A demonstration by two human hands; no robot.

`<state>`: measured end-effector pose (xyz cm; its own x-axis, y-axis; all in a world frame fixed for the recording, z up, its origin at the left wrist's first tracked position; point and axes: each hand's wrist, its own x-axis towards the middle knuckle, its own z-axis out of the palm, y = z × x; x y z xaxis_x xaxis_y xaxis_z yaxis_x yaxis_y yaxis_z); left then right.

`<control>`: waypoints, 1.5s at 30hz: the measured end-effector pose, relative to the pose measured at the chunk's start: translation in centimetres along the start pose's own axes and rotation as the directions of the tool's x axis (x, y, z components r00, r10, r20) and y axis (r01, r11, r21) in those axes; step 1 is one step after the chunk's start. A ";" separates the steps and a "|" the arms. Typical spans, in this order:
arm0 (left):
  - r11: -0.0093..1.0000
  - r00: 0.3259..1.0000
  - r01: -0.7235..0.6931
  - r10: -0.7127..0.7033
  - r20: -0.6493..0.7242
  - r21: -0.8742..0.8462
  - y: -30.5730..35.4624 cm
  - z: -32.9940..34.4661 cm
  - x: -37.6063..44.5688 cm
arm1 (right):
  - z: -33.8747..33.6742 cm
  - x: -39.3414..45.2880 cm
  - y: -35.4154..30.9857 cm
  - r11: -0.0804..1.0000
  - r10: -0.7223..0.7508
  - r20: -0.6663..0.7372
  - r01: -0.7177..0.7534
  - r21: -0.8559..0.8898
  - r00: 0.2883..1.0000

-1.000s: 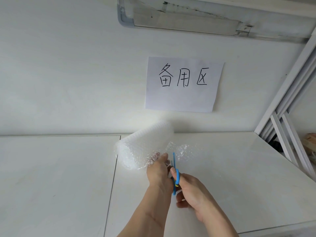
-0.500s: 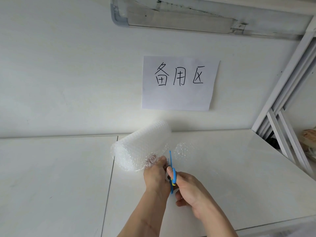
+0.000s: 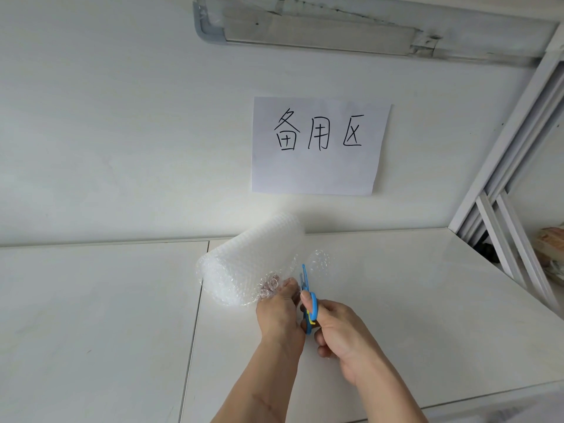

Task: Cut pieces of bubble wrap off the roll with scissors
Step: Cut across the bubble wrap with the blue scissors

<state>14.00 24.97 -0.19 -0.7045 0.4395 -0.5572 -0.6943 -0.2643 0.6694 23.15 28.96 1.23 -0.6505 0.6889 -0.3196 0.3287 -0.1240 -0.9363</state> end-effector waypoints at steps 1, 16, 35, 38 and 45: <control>1.000 1.000 0.003 -0.003 -0.010 0.009 0.0 0.0 0.0 | 0.0 0.1 -0.2 1.000 0.014 0.004 -0.014 0.018 1.000; 0.997 1.000 -0.017 0.018 0.004 -0.076 0.2 0.1 -0.5 | 0.0 0.8 -0.5 0.997 0.017 0.063 -0.022 0.073 0.998; 0.998 0.999 -0.033 0.032 -0.012 -0.051 -0.1 0.1 -0.5 | 0.0 2.4 -0.4 0.995 0.005 -0.005 -0.004 0.104 1.000; 0.998 1.000 -0.026 0.027 0.003 -0.063 0.0 0.1 -0.5 | 0.0 2.4 -0.4 0.994 0.015 -0.010 -0.014 0.111 1.000; 0.996 0.999 -0.050 0.051 0.019 -0.073 0.0 0.2 -0.8 | -0.3 2.5 -1.2 0.990 0.008 -0.039 -0.002 0.141 0.999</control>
<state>14.63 24.73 0.34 -0.7362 0.4414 -0.5131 -0.6674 -0.3474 0.6587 21.33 31.11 1.63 -0.6208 0.7152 -0.3212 0.2306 -0.2250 -0.9467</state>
